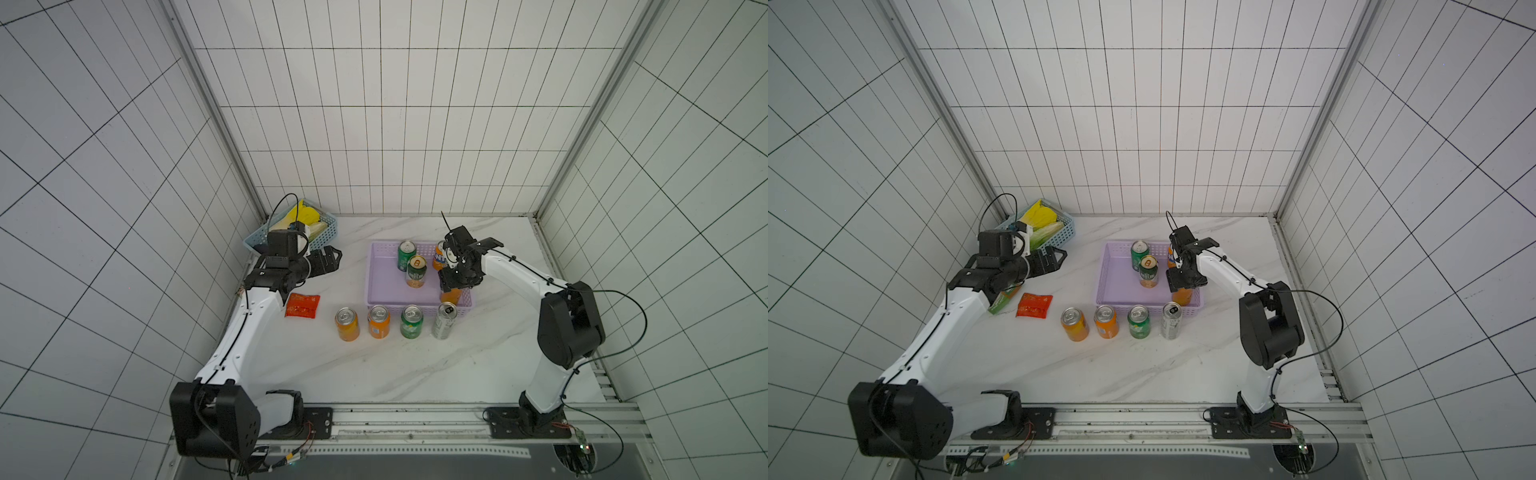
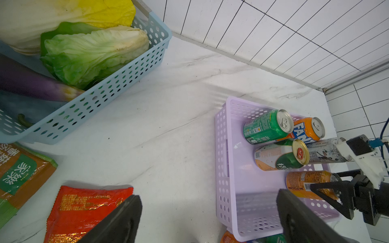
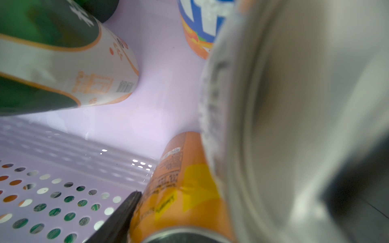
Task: Take out the drinks from the basket
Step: Pick up the drink from the basket.
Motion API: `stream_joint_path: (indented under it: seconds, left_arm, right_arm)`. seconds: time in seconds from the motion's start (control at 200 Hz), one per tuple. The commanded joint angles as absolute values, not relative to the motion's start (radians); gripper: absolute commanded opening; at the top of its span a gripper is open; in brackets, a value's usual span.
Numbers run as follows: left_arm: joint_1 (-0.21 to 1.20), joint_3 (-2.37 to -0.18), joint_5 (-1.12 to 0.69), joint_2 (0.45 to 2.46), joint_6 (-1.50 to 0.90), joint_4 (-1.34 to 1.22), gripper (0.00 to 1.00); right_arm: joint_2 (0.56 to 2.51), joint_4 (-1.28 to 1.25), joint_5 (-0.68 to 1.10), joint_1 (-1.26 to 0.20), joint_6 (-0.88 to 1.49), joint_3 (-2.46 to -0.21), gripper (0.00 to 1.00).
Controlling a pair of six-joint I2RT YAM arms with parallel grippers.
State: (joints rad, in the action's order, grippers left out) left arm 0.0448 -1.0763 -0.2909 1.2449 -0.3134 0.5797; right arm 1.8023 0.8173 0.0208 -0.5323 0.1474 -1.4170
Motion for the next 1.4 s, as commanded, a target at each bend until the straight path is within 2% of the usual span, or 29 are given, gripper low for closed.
stream_joint_path:
  seconds: [0.0, 0.925, 1.394]
  left_arm:
    - [0.044, -1.074, -0.3, 1.251, -0.298, 0.56, 0.98]
    - [0.043, -1.074, -0.295, 1.25, -0.296, 0.56, 0.98]
    - [0.044, -1.075, -0.294, 1.254, -0.295, 0.562, 0.98]
  right_arm:
    - [1.759, 0.872, 0.008, -0.543, 0.149, -1.467, 0.63]
    - [1.494, 1.147, 0.004, -0.552, 0.138, -1.585, 0.62]
    - [1.318, 1.182, 0.002, -0.555, 0.185, -1.428, 0.61]
